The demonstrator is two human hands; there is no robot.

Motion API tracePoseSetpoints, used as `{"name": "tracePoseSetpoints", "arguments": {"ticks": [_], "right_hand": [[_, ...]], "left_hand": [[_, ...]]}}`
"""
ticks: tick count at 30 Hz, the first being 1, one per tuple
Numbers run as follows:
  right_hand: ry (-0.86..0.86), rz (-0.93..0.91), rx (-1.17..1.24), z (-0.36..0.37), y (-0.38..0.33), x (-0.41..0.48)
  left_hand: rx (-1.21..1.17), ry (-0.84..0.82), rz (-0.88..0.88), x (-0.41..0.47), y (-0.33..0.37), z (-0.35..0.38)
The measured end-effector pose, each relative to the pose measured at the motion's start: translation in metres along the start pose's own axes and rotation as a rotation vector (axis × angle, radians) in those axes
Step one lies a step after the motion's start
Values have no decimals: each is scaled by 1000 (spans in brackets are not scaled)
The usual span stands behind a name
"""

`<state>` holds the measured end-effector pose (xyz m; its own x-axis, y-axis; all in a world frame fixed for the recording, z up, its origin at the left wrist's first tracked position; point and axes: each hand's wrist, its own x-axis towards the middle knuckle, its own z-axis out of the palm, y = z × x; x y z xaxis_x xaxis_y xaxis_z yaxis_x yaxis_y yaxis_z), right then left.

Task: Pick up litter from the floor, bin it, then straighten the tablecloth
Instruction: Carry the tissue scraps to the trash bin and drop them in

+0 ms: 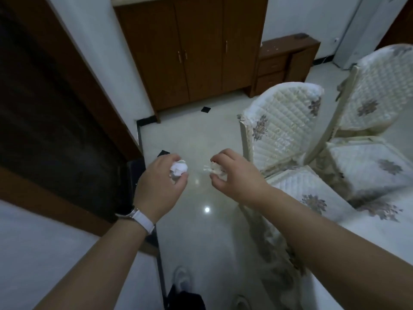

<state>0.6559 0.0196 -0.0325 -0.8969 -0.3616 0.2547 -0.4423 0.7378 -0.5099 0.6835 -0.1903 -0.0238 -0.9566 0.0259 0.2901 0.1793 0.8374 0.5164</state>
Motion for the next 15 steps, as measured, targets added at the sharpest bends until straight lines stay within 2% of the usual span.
{"name": "tracePoseSetpoints", "arguments": {"ticks": [10,15], "right_hand": [[77,93,-78,42,-5,159],[141,161,-110,49,7,208]], "left_hand": [[-64,-10,92,162,-127,-3],[-72,-39,143,240,-156,1]]}}
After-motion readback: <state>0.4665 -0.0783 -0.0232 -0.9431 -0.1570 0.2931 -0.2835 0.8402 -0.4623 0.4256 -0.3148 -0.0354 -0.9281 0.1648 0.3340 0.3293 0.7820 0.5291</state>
